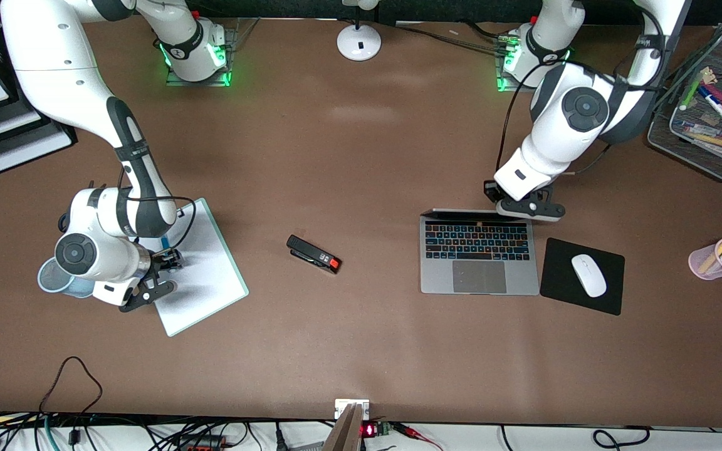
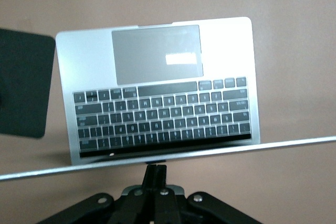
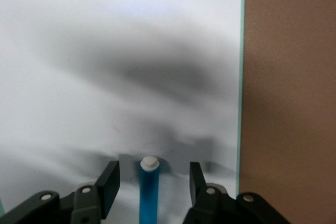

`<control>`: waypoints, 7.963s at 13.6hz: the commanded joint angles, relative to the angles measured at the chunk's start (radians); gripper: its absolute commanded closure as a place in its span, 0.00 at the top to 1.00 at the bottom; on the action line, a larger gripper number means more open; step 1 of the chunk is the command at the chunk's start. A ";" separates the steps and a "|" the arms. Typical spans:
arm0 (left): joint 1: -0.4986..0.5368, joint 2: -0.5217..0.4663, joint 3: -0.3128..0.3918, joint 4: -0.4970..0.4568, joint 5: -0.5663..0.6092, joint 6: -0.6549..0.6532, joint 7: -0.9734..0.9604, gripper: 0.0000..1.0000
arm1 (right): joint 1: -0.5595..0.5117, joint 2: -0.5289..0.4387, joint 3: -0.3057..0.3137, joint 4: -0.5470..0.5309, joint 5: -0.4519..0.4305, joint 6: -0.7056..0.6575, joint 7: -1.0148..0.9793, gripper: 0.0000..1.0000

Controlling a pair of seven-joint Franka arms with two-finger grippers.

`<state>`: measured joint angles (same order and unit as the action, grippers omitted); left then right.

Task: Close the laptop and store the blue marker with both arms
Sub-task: 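Grasp the blue marker with the right gripper while the left gripper reaches the laptop lid, then push the laptop lid down with the left gripper while the right gripper holds the marker, then lift the left gripper off the closed laptop while the right gripper carries the marker, then move the blue marker over the light blue cup with the right gripper, then lower the marker into the cup and open the right gripper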

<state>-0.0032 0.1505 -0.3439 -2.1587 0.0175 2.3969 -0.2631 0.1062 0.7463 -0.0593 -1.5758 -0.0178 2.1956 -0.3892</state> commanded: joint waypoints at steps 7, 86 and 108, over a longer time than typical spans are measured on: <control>0.009 0.279 0.002 0.273 0.105 0.068 0.021 0.00 | -0.010 -0.002 0.006 -0.001 0.007 0.003 0.000 0.51; -0.044 -0.201 0.336 0.459 -0.022 -0.785 0.279 1.00 | -0.569 0.022 0.044 0.318 0.828 -0.514 -1.821 0.06; -0.044 -0.186 0.336 0.528 -0.014 -0.871 0.277 1.00 | -0.619 0.107 0.041 0.319 0.828 -0.522 -1.785 1.00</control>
<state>-0.0406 -0.0356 -0.0124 -1.6494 -0.0206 1.5475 -0.0052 -0.4898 0.8479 -0.0291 -1.2815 0.7974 1.7036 -2.2106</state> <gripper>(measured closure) 0.000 0.555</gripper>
